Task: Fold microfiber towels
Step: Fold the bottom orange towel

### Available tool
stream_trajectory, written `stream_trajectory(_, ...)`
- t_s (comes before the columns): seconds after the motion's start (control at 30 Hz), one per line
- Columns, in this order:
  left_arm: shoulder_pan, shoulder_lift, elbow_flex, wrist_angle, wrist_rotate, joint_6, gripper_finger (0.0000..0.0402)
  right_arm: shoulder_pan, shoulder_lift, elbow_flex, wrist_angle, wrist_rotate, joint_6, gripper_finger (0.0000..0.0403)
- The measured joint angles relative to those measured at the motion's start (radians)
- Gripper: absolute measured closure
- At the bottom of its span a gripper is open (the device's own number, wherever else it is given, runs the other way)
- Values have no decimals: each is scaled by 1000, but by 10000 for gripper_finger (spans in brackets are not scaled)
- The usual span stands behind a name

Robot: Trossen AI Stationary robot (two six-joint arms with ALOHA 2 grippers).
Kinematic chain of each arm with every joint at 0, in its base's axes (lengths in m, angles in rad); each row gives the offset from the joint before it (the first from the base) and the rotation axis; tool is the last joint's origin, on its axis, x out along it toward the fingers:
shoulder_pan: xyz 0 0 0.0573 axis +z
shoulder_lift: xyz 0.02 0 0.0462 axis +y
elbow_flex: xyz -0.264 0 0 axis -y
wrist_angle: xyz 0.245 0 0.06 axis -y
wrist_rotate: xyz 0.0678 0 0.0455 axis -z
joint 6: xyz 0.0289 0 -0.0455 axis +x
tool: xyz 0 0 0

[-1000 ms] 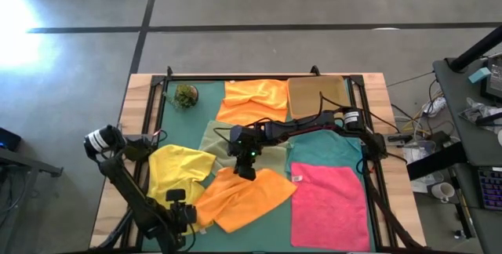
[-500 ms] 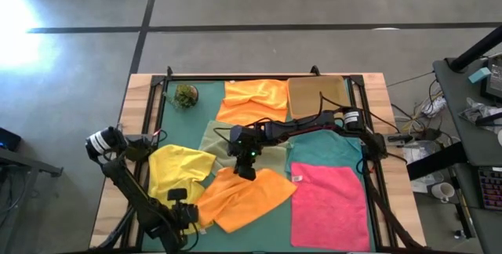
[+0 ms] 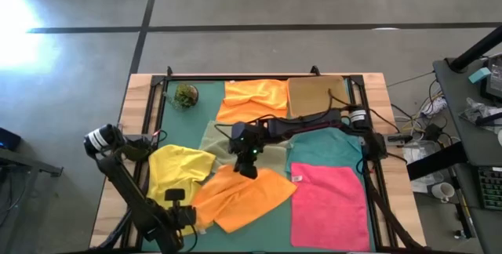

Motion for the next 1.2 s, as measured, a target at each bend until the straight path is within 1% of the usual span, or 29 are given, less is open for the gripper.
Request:
stream_trajectory(0.1,0,-3,95,-205,-17,2,401,1,-49,0,-10,14,2,394)
stream_trajectory(0.23,3,-3,228,-488,-81,7,401,14,-126,0,-47,132,-7,394)
stream_trajectory(0.3,4,-3,292,-607,-125,7,401,18,-163,0,-83,180,-7,394)
stream_trajectory(0.33,7,-5,316,-631,-146,9,401,20,-182,0,-102,204,-7,394)
stream_trajectory(0.4,15,-30,331,-608,-178,75,401,28,-217,0,-120,264,-12,394)
stream_trajectory(0.5,33,-46,362,-624,-218,81,401,42,-282,0,-148,347,-14,394)
stream_trajectory(0.67,75,-76,388,-627,-282,118,401,70,-378,0,-216,445,-13,394)
stream_trajectory(0.77,100,-85,412,-627,-307,175,402,92,-417,0,-273,517,-7,394)
stream_trajectory(0.9,134,-94,449,-628,-312,315,402,123,-454,0,-306,570,15,394)
stream_trajectory(1.03,174,-97,473,-628,-335,486,402,153,-471,0,-307,588,32,394)
stream_trajectory(1.2,228,-122,491,-628,-372,631,402,182,-505,0,-316,658,46,394)
